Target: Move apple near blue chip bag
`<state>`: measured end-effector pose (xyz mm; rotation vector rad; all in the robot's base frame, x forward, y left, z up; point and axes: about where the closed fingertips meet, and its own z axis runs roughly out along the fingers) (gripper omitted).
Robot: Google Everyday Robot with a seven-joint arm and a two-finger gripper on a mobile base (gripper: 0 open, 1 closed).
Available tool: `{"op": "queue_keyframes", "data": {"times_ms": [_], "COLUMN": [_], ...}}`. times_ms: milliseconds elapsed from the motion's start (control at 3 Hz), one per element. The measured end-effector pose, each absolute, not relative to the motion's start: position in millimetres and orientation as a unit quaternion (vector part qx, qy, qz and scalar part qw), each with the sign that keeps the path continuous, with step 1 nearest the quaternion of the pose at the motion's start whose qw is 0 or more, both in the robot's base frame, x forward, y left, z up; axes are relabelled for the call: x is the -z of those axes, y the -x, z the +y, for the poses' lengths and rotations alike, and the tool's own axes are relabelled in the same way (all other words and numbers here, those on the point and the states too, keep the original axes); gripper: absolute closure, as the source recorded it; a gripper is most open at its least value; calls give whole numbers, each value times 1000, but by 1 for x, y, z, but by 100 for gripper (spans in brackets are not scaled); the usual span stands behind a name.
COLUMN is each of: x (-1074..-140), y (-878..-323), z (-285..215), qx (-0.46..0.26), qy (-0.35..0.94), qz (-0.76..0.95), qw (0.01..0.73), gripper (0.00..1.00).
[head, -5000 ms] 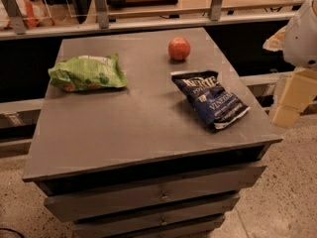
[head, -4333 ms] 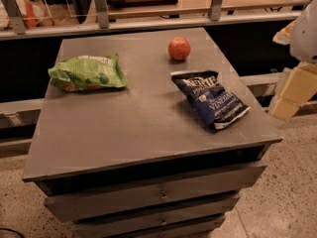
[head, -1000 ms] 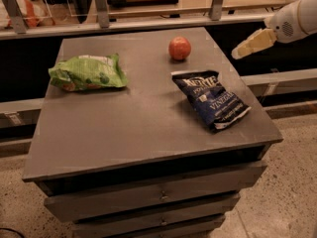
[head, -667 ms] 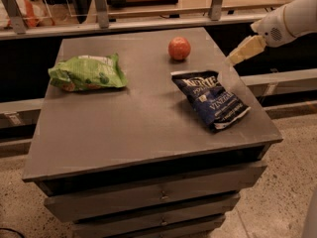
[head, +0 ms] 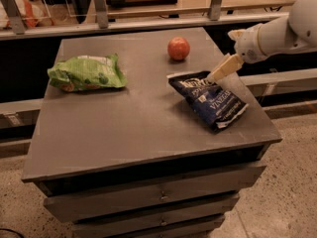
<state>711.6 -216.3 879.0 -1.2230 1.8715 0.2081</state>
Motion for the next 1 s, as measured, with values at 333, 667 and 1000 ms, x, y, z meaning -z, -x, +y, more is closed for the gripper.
{"op": "queue_keyframes", "data": {"times_ms": [333, 667, 1000], "x": [-877, -894, -901], "y": [-734, -757, -772], "z": [-191, -181, -179], "qx": [-92, -119, -134], "qy": [460, 400, 361], "qz": [744, 750, 764], "qw": [477, 513, 518], "gripper": [0, 0, 0]}}
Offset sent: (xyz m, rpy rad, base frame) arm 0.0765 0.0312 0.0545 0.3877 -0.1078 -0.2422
